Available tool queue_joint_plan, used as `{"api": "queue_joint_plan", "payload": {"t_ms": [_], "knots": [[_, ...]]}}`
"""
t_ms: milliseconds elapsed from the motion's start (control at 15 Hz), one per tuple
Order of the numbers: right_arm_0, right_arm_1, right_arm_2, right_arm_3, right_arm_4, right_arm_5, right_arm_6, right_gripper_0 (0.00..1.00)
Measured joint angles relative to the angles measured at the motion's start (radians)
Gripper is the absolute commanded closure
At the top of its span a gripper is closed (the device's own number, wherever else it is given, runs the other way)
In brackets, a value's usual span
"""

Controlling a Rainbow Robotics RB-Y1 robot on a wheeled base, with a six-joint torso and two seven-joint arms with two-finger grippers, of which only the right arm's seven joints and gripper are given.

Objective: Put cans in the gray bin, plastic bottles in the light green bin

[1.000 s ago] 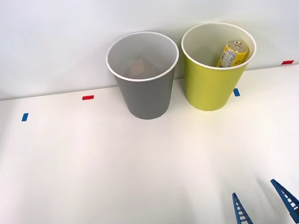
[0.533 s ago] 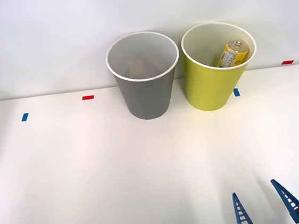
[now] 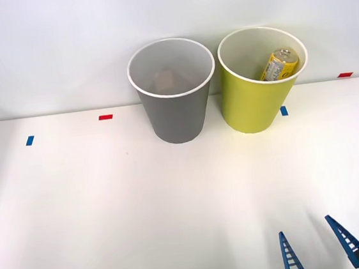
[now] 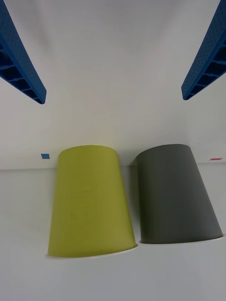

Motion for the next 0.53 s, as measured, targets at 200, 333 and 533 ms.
{"api": "queue_joint_plan", "payload": {"t_ms": [200, 333, 533], "knots": [[0.0, 0.0, 0.0, 0.0, 0.0, 0.0, 0.0, 0.0], [0.0, 0.0, 0.0, 0.0, 0.0, 0.0, 0.0, 0.0], [0.0, 0.0, 0.0, 0.0, 0.0, 0.0, 0.0, 0.0]]}}
